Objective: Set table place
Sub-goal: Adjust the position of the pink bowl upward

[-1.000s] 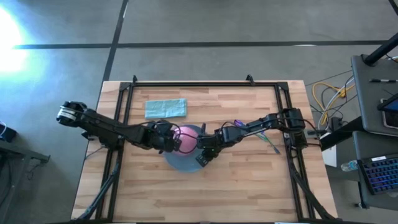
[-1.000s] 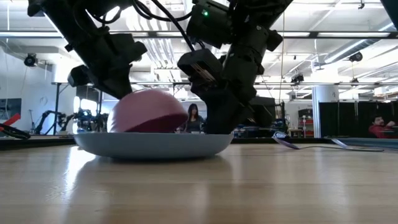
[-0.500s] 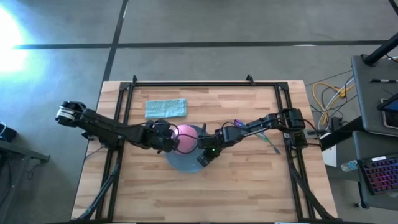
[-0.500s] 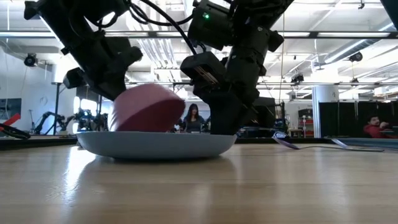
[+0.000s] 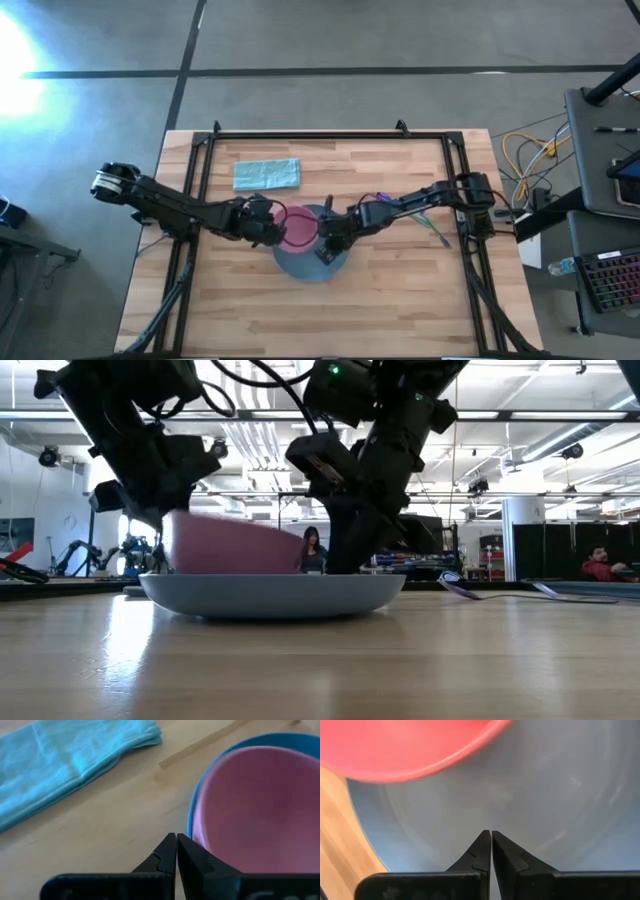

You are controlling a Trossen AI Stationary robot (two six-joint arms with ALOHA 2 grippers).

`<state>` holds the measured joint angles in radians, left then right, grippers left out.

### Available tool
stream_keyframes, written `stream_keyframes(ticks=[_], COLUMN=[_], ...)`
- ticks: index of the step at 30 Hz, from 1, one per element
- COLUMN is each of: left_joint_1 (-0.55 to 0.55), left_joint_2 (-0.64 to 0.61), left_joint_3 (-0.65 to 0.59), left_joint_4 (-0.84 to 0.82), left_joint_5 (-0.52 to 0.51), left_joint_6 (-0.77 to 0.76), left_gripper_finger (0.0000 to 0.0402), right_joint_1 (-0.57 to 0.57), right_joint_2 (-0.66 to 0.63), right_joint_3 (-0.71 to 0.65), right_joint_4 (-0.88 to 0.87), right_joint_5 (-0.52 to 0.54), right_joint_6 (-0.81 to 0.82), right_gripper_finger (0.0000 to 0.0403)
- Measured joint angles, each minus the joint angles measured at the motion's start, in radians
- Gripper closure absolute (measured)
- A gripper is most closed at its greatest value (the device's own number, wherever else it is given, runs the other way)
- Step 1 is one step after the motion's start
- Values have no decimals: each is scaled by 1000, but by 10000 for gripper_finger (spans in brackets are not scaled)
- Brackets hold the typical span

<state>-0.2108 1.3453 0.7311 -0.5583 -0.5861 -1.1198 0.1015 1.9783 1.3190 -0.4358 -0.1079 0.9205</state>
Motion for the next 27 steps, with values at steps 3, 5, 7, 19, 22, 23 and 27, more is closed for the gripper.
stream_keyframes(ticks=[3,5,7,19,22,23,27], left_joint_1=[0,-2,-5,-14,-14,-14,-14], left_joint_2=[0,0,0,-78,-69,-58,-25], left_joint_3=[1,0,0,3,-3,-3,-3], left_joint_4=[0,0,-2,-2,0,2,0], left_joint_5=[9,27,42,31,32,35,50], left_joint_6=[0,0,0,0,0,0,0], left_gripper_finger=[402,402,402,402,402,402,402], right_joint_1=[-6,-9,-11,-22,-38,-45,-64], right_joint_2=[-6,-6,-6,-40,-61,-67,-85], right_joint_3=[0,0,0,1,1,1,1], right_joint_4=[-1,-2,-2,-2,-1,-1,-6], right_joint_5=[9,13,14,66,86,87,96], right_joint_6=[0,0,0,-4,-12,-12,-14], right_gripper_finger=[394,394,394,394,394,394,394])
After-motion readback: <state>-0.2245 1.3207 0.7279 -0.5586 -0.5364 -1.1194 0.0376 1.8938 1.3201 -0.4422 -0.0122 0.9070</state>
